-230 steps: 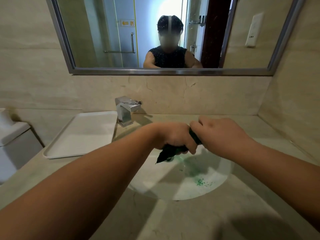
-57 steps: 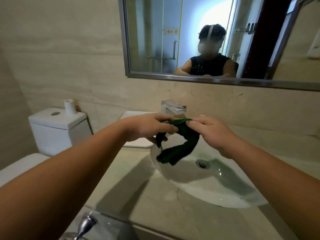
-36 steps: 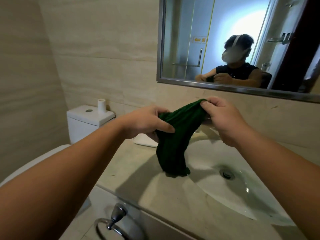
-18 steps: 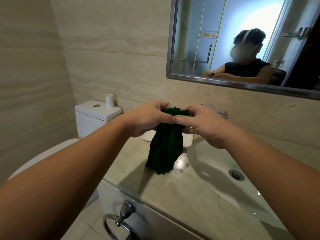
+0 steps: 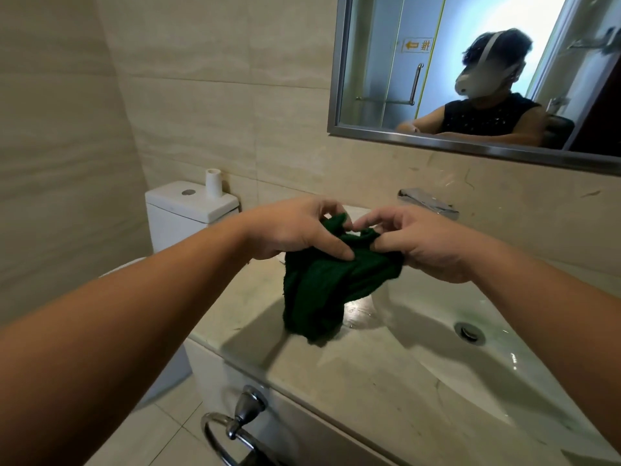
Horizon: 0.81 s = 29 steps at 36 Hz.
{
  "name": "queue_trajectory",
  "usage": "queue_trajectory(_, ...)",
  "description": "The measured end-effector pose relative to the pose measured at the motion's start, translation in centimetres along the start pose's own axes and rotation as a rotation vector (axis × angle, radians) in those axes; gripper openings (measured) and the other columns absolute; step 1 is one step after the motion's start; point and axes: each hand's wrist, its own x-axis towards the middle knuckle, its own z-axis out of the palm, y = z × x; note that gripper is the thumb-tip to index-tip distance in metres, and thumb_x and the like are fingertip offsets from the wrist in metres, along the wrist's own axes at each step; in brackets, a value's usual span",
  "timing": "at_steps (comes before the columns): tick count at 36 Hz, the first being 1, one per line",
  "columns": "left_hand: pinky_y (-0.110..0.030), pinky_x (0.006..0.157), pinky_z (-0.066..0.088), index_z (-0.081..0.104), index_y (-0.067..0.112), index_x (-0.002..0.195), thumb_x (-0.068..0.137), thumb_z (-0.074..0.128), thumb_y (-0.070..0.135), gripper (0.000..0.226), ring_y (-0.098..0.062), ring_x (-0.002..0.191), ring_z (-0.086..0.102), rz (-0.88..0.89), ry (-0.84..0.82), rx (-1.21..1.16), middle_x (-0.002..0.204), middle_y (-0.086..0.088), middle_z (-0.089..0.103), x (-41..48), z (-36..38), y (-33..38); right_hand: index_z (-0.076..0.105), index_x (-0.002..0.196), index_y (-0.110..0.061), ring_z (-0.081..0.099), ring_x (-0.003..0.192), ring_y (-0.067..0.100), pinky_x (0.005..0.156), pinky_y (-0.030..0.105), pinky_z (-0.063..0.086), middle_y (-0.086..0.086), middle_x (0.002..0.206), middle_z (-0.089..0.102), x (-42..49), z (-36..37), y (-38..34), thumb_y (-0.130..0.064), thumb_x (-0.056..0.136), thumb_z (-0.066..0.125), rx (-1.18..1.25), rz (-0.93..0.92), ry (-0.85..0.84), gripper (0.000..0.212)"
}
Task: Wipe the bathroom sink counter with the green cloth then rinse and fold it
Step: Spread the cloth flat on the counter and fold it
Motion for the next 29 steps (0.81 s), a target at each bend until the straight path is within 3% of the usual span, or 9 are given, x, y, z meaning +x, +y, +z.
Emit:
queue_trajectory(2,-0.040,0.083,0.065,0.074,0.020,0.109,0.082,0.088,0.024,0.031,-0.023,0.094,0.078,-0.008,-0.035,0.163,0.102,-0.003,0.080,-0.4,-0.2,0.1,0.074,0.111,-0.024,0.061,0.082,0.027,0.075,0.043,0.050,0.017,0.097,0.063,-0.3,-0.8,0.0,-0.011,0.087,0.069,-0.181,-0.003,-0.038,0.028)
queue_trajectory(5,-0.033,0.075,0.063,0.076,0.024,0.094,0.085,0.085,0.032,0.015,-0.016,0.086,0.077,0.006,-0.061,0.396,0.090,0.004,0.079,-1.0,-0.3,0.0,0.077,0.098,-0.031,0.071,0.088,0.022,0.080,0.038,0.060,0.002,0.095,0.075,-1.0,-1.5,-0.4,-0.022,0.093,0.071,-0.501,0.000,-0.090,0.011)
queue_trajectory(8,-0.029,0.069,0.055,0.067,0.030,0.092,0.089,0.081,0.029,0.014,-0.012,0.085,0.070,0.019,-0.110,0.650,0.091,0.008,0.073,-1.4,-0.2,-0.3,0.069,0.094,-0.038,0.068,0.082,0.007,0.074,0.028,0.057,-0.010,0.091,0.073,-1.6,-1.8,-0.5,-0.035,0.096,0.067,-0.759,-0.006,-0.119,0.004)
queue_trajectory(10,-0.030,0.067,0.051,0.062,0.029,0.094,0.091,0.078,0.027,0.017,-0.013,0.085,0.065,0.013,-0.143,0.791,0.093,0.008,0.068,-1.5,-0.1,-0.8,0.062,0.093,-0.038,0.066,0.081,0.009,0.075,0.034,0.057,-0.010,0.091,0.070,-1.7,-2.0,0.0,-0.038,0.095,0.066,-0.847,-0.015,-0.121,0.004)
queue_trajectory(15,-0.031,0.061,0.045,0.054,0.025,0.094,0.090,0.079,0.026,0.026,-0.016,0.082,0.058,-0.032,-0.160,0.936,0.093,0.008,0.062,-1.7,0.0,-2.3,0.049,0.089,-0.035,0.060,0.080,0.024,0.074,0.050,0.055,-0.004,0.086,0.064,-1.8,-2.6,1.2,-0.035,0.094,0.064,-0.936,-0.047,-0.095,0.016)
queue_trajectory(19,-0.031,0.059,0.042,0.049,0.029,0.085,0.089,0.074,0.015,0.028,-0.016,0.075,0.051,-0.022,-0.120,1.010,0.089,0.005,0.058,-1.6,-0.3,-4.0,0.054,0.095,-0.038,0.062,0.081,0.017,0.073,0.044,0.056,-0.011,0.091,0.065,-1.8,-2.8,1.9,-0.029,0.095,0.065,-0.928,-0.076,-0.076,0.014)
queue_trajectory(22,-0.039,0.073,0.055,0.055,0.035,0.109,0.093,0.067,0.011,0.030,-0.018,0.088,0.058,0.002,-0.093,1.023,0.100,0.007,0.060,-1.7,-0.5,-4.8,0.062,0.102,-0.041,0.062,0.084,0.002,0.074,0.030,0.052,-0.019,0.095,0.065,-2.1,-2.8,2.1,-0.028,0.098,0.064,-0.953,-0.078,-0.080,0.013)
queue_trajectory(24,-0.036,0.080,0.054,0.054,0.036,0.126,0.098,0.064,0.012,0.039,-0.016,0.094,0.058,0.002,-0.072,1.039,0.108,0.008,0.060,-1.8,-0.8,-5.2,0.065,0.099,-0.039,0.060,0.085,-0.002,0.072,0.025,0.048,-0.020,0.093,0.066,-2.3,-2.9,2.2,-0.029,0.098,0.064,-0.950,-0.088,-0.057,0.011)
queue_trajectory(29,-0.028,0.076,0.046,0.066,0.030,0.122,0.103,0.062,0.021,0.022,-0.014,0.096,0.057,0.021,0.024,1.140,0.113,0.008,0.056,-1.3,-2.0,-6.2,0.068,0.089,-0.040,0.067,0.081,0.010,0.074,0.035,0.058,-0.011,0.088,0.069,-2.1,-4.0,2.9,-0.030,0.097,0.065,-0.702,-0.083,0.084,0.012)
